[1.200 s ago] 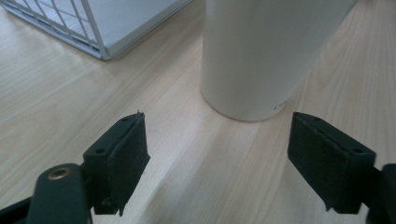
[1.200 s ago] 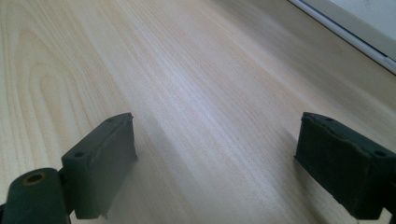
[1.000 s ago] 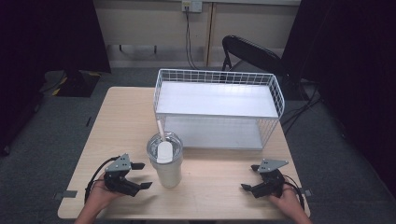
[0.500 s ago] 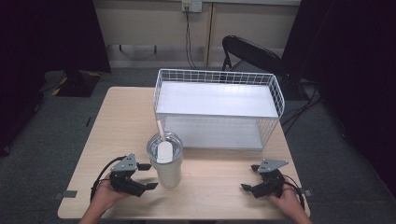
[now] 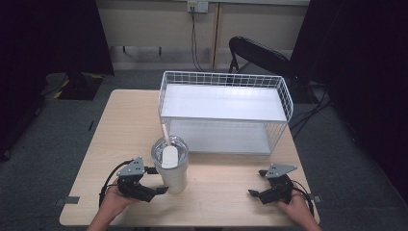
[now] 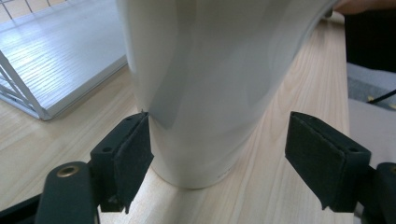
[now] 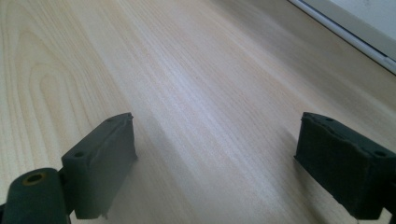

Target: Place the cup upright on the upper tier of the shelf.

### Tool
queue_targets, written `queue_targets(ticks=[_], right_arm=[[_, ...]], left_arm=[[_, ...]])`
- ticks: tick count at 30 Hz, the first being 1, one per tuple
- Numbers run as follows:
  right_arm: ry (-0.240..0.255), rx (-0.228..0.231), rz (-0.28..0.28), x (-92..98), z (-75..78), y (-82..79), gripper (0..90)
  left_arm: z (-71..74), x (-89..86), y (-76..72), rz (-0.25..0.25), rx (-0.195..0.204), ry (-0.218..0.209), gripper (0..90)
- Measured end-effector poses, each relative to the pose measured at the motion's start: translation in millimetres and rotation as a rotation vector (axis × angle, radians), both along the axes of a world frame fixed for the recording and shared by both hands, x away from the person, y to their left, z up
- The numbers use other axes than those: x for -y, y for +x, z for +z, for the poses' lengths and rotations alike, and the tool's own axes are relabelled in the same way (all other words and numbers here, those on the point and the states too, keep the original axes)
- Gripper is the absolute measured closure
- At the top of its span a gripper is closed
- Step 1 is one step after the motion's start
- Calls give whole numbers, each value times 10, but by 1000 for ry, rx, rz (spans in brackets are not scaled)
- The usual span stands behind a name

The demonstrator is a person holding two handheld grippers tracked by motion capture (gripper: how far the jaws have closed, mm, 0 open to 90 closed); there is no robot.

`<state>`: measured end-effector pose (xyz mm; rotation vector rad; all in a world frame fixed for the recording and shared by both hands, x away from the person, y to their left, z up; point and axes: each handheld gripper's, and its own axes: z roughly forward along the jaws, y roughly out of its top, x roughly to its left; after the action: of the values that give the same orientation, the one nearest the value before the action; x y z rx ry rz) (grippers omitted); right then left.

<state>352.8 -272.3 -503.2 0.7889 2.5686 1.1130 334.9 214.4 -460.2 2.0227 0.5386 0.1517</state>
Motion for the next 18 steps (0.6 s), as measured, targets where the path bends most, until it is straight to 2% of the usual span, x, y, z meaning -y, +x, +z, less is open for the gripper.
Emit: queue_targets(ticks=[5, 7, 10, 14, 18], right_arm=[[0, 0, 0, 0, 0, 0, 114], [0, 0, 0, 0, 0, 0, 114], [0, 0, 0, 0, 0, 0, 114], [0, -1, 0, 0, 0, 0, 113], [0, 0, 0, 0, 0, 0, 114]], left_arm=[[15, 33, -2, 17, 21, -10, 210], [18, 66, -2, 22, 35, -5, 165], [15, 96, -3, 28, 46, 4, 152], [16, 123, 7, 45, 45, -5, 152], [26, 145, 13, 63, 56, -32, 149]])
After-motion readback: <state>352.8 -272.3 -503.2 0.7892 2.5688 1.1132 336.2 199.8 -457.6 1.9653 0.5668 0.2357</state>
